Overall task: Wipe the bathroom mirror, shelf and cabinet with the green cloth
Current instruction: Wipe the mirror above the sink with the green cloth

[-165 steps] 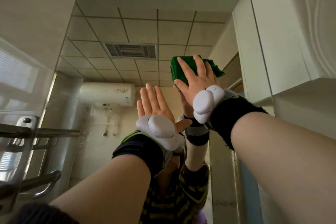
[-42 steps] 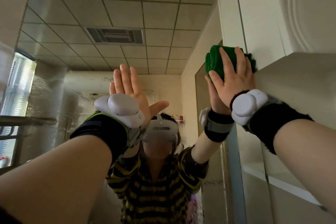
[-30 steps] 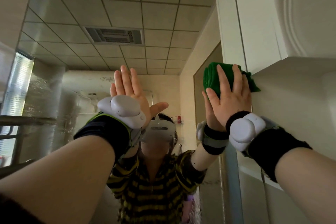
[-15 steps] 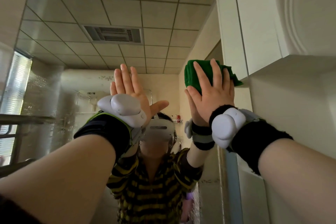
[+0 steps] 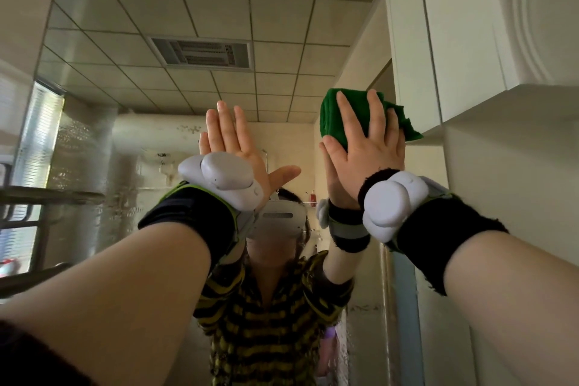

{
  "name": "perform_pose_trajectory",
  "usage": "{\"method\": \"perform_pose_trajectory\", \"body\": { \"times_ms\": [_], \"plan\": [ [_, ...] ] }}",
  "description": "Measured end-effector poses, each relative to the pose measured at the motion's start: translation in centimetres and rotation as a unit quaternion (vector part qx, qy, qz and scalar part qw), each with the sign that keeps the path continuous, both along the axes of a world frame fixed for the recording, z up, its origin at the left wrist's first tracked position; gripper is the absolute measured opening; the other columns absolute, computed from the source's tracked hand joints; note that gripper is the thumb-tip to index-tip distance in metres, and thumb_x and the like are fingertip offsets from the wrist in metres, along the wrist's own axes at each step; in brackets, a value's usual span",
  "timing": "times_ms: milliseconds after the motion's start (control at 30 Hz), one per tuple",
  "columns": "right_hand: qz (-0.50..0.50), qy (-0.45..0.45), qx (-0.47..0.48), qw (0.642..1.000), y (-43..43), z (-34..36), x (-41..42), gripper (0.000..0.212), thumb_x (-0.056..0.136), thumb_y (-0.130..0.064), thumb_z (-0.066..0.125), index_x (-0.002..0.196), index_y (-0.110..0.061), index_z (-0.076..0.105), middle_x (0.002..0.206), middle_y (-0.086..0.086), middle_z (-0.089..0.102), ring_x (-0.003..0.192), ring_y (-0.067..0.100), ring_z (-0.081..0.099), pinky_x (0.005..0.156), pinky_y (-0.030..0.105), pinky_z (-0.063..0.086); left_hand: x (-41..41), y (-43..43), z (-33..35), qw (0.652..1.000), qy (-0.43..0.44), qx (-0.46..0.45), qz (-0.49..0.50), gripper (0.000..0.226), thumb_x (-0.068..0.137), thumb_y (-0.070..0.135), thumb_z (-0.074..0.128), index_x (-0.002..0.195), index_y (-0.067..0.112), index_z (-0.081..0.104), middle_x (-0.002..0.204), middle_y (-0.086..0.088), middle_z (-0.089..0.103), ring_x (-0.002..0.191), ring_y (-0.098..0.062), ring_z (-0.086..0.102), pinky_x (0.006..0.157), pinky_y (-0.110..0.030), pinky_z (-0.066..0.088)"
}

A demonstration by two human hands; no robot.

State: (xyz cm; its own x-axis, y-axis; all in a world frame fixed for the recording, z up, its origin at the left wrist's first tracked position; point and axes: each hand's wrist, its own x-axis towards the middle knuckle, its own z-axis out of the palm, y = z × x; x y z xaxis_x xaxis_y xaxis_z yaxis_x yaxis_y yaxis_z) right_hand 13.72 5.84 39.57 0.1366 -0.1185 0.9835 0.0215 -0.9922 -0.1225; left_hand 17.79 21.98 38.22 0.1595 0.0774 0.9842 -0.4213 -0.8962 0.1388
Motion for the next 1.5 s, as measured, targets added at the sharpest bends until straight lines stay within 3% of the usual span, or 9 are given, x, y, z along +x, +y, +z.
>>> {"method": "perform_pose_trajectory", "body": {
  "times_ms": [300,433,567,767,1167,1500],
  "plan": [
    [0.019,0.038,-0.031,0.999,1.4,-2.0,0.0,0.061,0.089,-0.058,0.029,0.141,-0.051,-0.003,0.153,-0.009,-0.015,0.14,0.028,-0.008,0.114,0.047,-0.004,0.3,-0.1,0.1,1.0,-0.019,-0.013,-0.003,0.132,0.046,0.085,0.031,0.148,0.005,0.005,0.155,-0.016,0.0,0.144,-0.032,-0.004,0.113,-0.035,-0.011],
    [0.029,0.053,-0.031,0.998,1.4,-1.8,-0.3,0.056,0.092,-0.055,0.023,0.141,-0.052,-0.003,0.152,-0.011,-0.017,0.14,0.027,-0.011,0.114,0.046,-0.006,0.3,-0.1,0.1,1.0,-0.012,-0.009,0.01,0.132,0.052,0.083,0.05,0.148,0.007,0.001,0.156,-0.014,-0.004,0.144,-0.03,-0.007,0.112,-0.034,-0.013],
    [0.025,0.053,-0.042,0.997,1.4,-1.0,-0.3,0.055,0.093,-0.053,0.027,0.141,-0.052,-0.001,0.153,-0.011,-0.015,0.141,0.027,-0.009,0.115,0.045,-0.005,0.3,-0.1,0.1,1.0,-0.004,-0.002,0.014,0.133,0.048,0.086,0.037,0.148,0.008,-0.005,0.156,-0.013,-0.01,0.143,-0.028,-0.012,0.111,-0.034,-0.015],
    [0.02,0.027,-0.023,0.999,2.2,1.2,0.1,0.056,0.093,-0.052,0.031,0.142,-0.05,0.004,0.154,-0.008,-0.009,0.141,0.029,-0.003,0.115,0.046,-0.001,0.4,0.0,0.1,1.0,-0.009,-0.001,0.018,0.13,0.057,0.082,0.05,0.148,0.008,-0.006,0.155,-0.013,-0.011,0.143,-0.028,-0.013,0.111,-0.033,-0.016],
    [0.037,0.017,-0.011,0.999,4.0,0.3,0.6,0.057,0.093,-0.051,0.032,0.142,-0.05,0.003,0.154,-0.006,-0.008,0.14,0.03,-0.003,0.114,0.046,-0.002,-0.1,-0.1,0.0,1.0,-0.018,-0.012,0.007,0.128,0.057,0.086,0.041,0.149,0.007,0.0,0.156,-0.013,-0.007,0.144,-0.027,-0.01,0.11,-0.031,-0.017],
    [0.087,0.059,-0.049,0.993,5.4,-1.1,-0.1,0.056,0.093,-0.049,0.038,0.14,-0.053,0.008,0.152,-0.011,-0.006,0.14,0.027,-0.006,0.114,0.045,-0.003,-0.8,-0.5,0.1,0.999,0.001,-0.046,0.004,0.097,0.082,0.061,0.044,0.149,0.014,-0.006,0.155,-0.007,-0.017,0.143,-0.022,-0.016,0.112,-0.032,-0.015]
  ]
}}
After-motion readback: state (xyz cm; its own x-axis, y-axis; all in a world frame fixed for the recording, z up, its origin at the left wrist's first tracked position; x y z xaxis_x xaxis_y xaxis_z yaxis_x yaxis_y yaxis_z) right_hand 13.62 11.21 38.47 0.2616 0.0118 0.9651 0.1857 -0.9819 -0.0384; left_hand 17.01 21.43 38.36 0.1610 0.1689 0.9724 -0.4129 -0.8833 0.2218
